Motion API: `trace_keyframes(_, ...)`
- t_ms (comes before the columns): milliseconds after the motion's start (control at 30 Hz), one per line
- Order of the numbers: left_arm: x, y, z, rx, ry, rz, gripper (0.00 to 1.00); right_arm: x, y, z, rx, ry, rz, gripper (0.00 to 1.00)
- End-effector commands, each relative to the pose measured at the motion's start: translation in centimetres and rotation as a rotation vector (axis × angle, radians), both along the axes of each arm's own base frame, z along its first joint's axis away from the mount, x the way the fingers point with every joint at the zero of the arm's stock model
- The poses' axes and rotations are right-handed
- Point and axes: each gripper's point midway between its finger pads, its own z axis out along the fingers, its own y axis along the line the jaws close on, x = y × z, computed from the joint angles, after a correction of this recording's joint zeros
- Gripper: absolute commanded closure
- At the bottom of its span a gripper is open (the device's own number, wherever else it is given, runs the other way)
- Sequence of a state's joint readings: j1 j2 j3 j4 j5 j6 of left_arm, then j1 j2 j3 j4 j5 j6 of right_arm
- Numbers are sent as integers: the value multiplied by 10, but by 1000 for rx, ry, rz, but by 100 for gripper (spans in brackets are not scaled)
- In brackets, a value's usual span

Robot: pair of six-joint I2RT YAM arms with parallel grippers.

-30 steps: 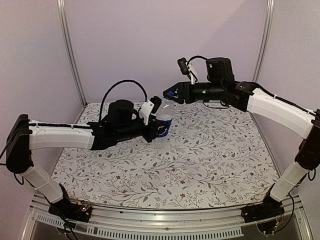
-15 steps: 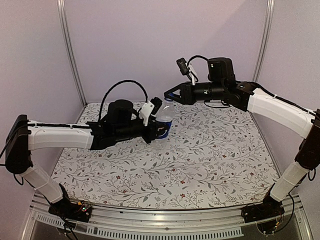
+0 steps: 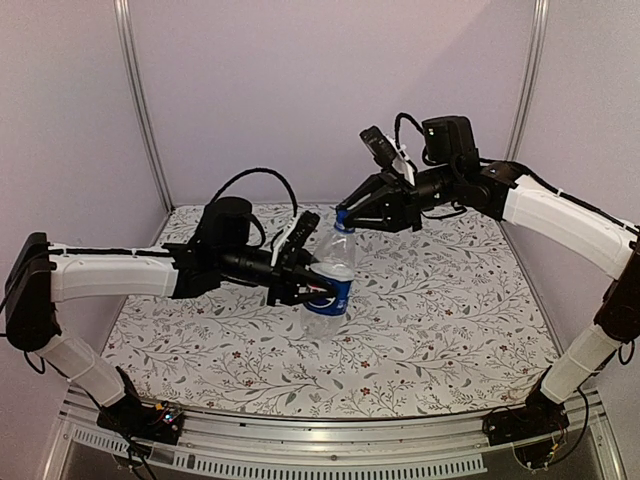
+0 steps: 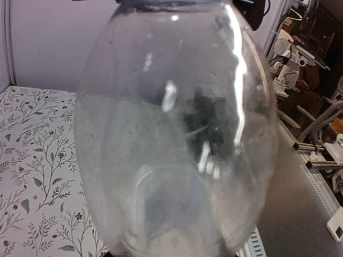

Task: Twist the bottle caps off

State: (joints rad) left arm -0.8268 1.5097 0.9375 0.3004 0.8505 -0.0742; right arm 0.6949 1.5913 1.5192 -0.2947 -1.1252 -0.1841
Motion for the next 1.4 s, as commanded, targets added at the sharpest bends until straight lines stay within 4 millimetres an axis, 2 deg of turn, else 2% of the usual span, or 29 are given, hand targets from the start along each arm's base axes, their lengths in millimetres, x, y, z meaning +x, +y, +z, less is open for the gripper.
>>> trace_keyframes(0, -14, 7, 21, -70, 4, -116, 71, 1, -10, 7, 33, -47, 51, 85)
trace_keyframes(267, -2, 2, 14, -46, 6, -57, 71, 12, -8, 3, -1, -34, -28, 77)
trace_keyframes(367, 5, 0, 11, -31, 3, -28, 71, 18, -8, -1, -19, -29, -65, 69)
trace_keyframes(500, 13, -2, 5, -8, -1, 10, 71, 22, -7, -3, -31, -25, -92, 48)
trace_keyframes(600, 18, -2, 1, 3, -2, 37, 71, 27, -7, -2, -37, -29, -124, 19)
trace_keyframes(667, 22, -2, 0, 10, -8, 63, 71, 29, -8, -2, -40, -30, -142, 10)
trace_keyframes(733, 30, -2, -2, 21, -13, 107, 71, 30, -8, -1, -38, -32, -161, 4)
trace_keyframes(867, 49, -2, -2, 33, -20, 226, 71, 43, -12, 10, -30, -27, -275, 1)
trace_keyframes(967, 59, -2, -1, 25, -28, 314, 70, 72, -17, 21, -19, 8, -472, 1)
trace_keyframes(1067, 70, -4, -4, 41, -45, 416, 70, 89, -23, 33, 27, 71, -612, 1)
trace_keyframes(1200, 78, -9, -8, 64, -75, 497, 70, 100, -26, 47, 68, 112, -758, 1)
trace_keyframes(1367, 85, -10, -7, 80, -100, 575, 70, 118, -22, 34, 16, 169, -874, 1)
